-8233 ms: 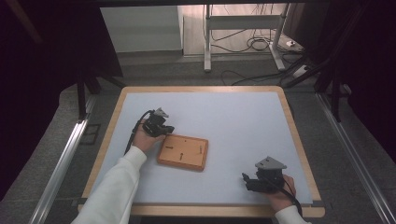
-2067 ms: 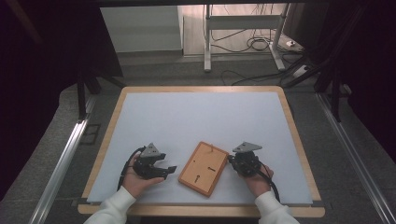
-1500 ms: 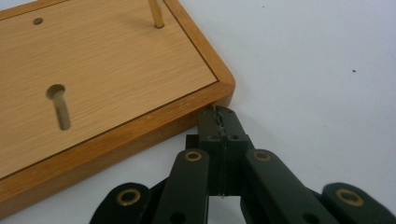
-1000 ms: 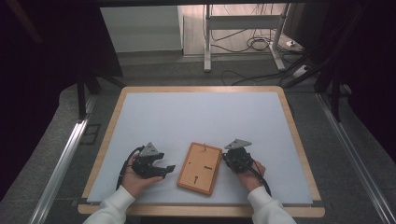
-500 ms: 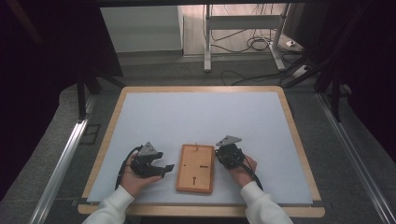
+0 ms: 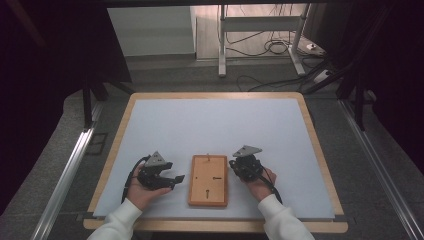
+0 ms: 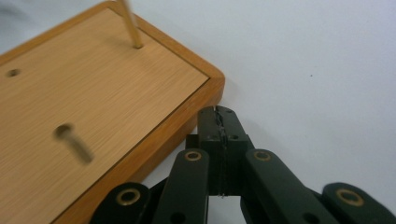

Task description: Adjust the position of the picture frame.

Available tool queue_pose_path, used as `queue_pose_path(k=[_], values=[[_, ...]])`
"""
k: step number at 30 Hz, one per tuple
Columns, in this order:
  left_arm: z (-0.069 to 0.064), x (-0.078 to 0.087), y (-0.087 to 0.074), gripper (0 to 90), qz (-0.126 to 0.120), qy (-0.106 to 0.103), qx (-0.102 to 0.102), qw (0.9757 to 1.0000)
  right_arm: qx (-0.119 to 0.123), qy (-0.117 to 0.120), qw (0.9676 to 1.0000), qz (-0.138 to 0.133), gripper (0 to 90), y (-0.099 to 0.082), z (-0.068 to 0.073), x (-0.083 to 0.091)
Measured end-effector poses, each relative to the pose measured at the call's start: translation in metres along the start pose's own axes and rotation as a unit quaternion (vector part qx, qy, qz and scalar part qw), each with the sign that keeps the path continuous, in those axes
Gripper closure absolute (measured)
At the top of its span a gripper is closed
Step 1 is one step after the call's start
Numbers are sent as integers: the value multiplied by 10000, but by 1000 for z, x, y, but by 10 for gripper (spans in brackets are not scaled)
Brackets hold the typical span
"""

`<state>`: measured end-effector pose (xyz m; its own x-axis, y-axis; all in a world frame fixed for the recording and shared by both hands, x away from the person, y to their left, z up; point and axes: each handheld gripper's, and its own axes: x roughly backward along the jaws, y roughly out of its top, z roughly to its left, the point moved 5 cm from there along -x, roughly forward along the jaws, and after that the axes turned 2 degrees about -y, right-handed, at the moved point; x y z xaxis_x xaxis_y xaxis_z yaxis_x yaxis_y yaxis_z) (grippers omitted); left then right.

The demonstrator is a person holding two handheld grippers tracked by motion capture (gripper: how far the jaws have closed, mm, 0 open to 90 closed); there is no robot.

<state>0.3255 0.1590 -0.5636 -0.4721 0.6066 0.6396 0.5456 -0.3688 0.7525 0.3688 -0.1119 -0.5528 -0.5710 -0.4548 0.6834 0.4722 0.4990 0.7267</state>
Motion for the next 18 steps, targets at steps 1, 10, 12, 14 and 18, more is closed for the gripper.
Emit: queue_pose_path(k=[1,10,12,14,18], values=[[0,0,0,280,1,0,-2,10000,-31,39,10000,-37,900,-2,1,5],[3,4,1,280,-36,119,-81,9999,-17,239,9992,-314,900,-21,-7,47],[4,4,0,280,-28,138,-75,9999,-35,257,9993,-262,898,-30,-10,51],[4,4,-1,280,-25,154,-89,9998,-20,246,9996,-163,896,-39,-12,55],[3,5,-3,280,-23,150,-97,9998,-38,217,9997,-144,888,-47,-17,63]])
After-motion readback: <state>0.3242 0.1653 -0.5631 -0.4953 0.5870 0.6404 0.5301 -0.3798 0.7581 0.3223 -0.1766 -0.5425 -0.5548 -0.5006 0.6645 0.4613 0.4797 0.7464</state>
